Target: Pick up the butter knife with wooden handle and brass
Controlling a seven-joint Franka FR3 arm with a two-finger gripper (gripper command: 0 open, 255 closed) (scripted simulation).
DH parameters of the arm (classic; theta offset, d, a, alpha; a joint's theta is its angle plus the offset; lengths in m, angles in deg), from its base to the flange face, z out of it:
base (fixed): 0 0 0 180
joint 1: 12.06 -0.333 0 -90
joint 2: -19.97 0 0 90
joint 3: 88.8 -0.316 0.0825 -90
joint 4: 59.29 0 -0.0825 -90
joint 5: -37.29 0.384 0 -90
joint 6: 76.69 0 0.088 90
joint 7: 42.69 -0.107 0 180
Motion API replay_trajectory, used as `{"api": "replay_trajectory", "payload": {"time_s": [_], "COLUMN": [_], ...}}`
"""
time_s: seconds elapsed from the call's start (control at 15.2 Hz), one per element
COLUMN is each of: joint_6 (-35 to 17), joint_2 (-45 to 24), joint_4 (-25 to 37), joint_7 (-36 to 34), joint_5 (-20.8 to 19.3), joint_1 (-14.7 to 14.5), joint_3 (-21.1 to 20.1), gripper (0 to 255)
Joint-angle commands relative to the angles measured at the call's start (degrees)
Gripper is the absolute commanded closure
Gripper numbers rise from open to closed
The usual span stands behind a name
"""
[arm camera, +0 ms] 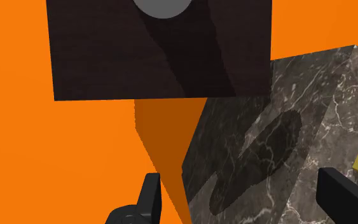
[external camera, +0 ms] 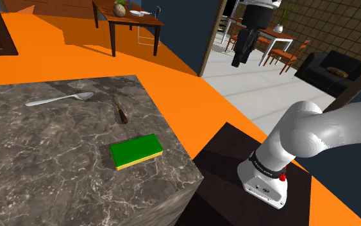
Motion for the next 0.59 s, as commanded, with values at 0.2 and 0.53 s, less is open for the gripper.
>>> {"api": "replay_trajectory", "payload": {"time_s": [0.2,0.53], "joint_6": [-4.48,-11.98], "joint_2": [-3.29,-10.32], "joint_4": [-0.65,-0.09], "joint_7": [-4.3,-11.22], "joint_5": [2.44,5.57], "joint_1": [-0.24,-0.47], "joint_3": [-3.24,-8.44], "gripper": [0,0]}}
